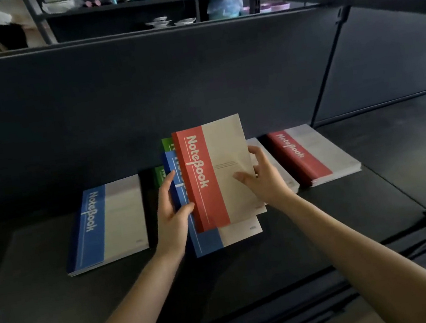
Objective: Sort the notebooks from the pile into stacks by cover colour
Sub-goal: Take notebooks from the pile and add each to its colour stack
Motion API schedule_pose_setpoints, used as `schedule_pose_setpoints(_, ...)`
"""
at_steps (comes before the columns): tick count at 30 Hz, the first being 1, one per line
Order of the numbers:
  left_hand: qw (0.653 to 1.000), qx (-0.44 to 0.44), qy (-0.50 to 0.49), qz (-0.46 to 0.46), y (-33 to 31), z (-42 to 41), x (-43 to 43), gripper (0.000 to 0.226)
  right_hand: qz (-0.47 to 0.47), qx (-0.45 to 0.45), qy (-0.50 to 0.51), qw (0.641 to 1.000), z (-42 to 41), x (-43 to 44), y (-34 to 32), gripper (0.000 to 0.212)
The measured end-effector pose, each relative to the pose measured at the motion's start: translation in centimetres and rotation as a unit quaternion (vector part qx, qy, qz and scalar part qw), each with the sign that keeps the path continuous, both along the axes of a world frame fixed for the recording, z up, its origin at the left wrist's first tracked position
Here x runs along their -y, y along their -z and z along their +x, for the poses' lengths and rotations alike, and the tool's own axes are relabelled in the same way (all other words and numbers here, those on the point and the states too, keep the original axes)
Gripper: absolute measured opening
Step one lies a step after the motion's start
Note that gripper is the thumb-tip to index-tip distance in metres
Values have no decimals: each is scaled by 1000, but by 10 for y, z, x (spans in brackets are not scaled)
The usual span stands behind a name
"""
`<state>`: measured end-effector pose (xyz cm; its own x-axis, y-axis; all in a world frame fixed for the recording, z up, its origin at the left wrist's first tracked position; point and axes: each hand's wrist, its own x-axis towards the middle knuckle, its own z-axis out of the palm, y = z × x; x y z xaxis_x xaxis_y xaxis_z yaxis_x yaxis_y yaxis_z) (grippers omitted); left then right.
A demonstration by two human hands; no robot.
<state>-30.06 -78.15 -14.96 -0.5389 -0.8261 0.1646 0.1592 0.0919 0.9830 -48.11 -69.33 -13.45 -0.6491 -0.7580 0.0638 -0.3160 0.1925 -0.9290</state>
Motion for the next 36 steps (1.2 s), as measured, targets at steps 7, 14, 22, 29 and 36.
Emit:
schedule_pose_setpoints(7, 999, -17, 27, 9, -4, -75, -29, 62, 2, -40, 65, 997, -78, -46, -6, 55)
schedule_pose_setpoints(14, 998, 58, 2, 13, 7, -116, -35, 61, 78, -82, 174, 978, -174, -80, -2, 58)
schedule_pose_setpoints(22, 994, 106, -6, 4, 14, -120, -28, 58, 167, -124, 259, 943, -209, -81, 20, 61)
schedule_pose_setpoints(29, 992, 122, -5, 27, 15, -119, -24, 54, 205, -210, 228, 929, -212, -68, 26, 54)
schedule_pose_setpoints(36, 992, 124, 3, 15, 16, -117, -23, 53, 250, -288, 216, 899, -216, -62, 38, 35)
